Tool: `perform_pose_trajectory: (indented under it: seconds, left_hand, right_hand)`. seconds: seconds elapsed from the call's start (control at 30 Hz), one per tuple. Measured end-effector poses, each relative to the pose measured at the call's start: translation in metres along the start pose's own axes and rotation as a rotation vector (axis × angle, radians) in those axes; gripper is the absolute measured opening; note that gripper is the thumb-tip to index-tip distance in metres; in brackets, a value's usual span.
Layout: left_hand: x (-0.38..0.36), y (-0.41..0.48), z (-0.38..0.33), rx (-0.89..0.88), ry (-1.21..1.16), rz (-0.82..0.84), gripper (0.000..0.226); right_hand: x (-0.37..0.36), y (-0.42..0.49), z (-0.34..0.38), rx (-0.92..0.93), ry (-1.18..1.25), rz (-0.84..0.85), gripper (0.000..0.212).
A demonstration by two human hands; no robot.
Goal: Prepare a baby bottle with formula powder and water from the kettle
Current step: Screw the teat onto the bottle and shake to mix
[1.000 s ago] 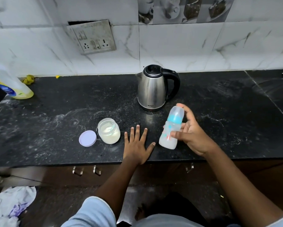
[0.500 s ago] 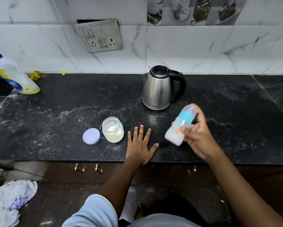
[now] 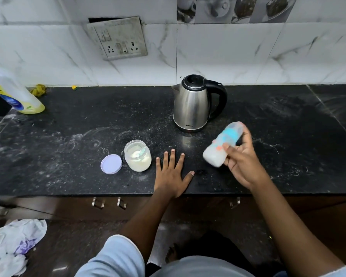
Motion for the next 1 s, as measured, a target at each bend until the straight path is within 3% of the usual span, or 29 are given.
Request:
perform_pose_trajectory:
  seconds: [0.07,0.17,0.27,0.4,0.5,0.63,0.73,0.83,0.93,1.0]
  left_hand:
    - [0.000,0.000,0.000,0.000,-0.002,0.000,0.089]
    - [0.001,-0.001,-0.001,-0.007,0.017,0.008,0.089]
    - [0.002,-0.001,-0.001,-0.001,-0.006,0.008,0.089]
    - [0.002,-0.001,-0.001,-0.005,0.011,0.019,0.089]
    - [0.003,-0.002,-0.001,-0.001,-0.008,0.011,0.089]
    - [0.002,-0.001,-0.002,-0.008,0.022,0.029,0.091]
    - [0.003,0.000,-0.001,0.000,0.000,0.014,0.090]
    - [0.001,-0.001,-0.001,-0.006,0.026,0.019,0.091]
    - [0.002,0.001,0.000,0.003,0.003,0.001,0.090]
    - [0.001,0.000,0.000,0.004,0.016,0.003,0.090]
  right_hand:
    - [0.003,0.003,0.003,0.024,0.006,-0.030,0.087]
    - [-0.016,-0.001,-0.008,-0.044,-0.123,0.175,0.096]
    - [0.000,0.004,-0.003,0.031,0.066,-0.039,0.083]
    - [-0.023,0.000,-0.013,-0.046,-0.099,0.164,0.094]
    - [-0.004,0.004,-0.007,0.021,0.033,-0.058,0.087]
    - [-0.022,-0.001,-0.014,-0.041,-0.105,0.148,0.092]
    - [-0.007,0.002,-0.009,-0.009,0.030,-0.023,0.083]
    - [-0.021,-0.004,-0.008,-0.050,-0.136,0.183,0.094]
    - [-0.004,-0.003,0.004,0.015,0.005,0.007,0.090]
    - [-0.012,-0.006,0.004,-0.014,-0.067,0.087,0.092]
Point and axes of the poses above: each hand's wrist, its own y-axis towards the middle knuckle, its own x-axis out of the back of the hand, z = x × y, the point moved 8 cm from there along y, towards the middle knuckle
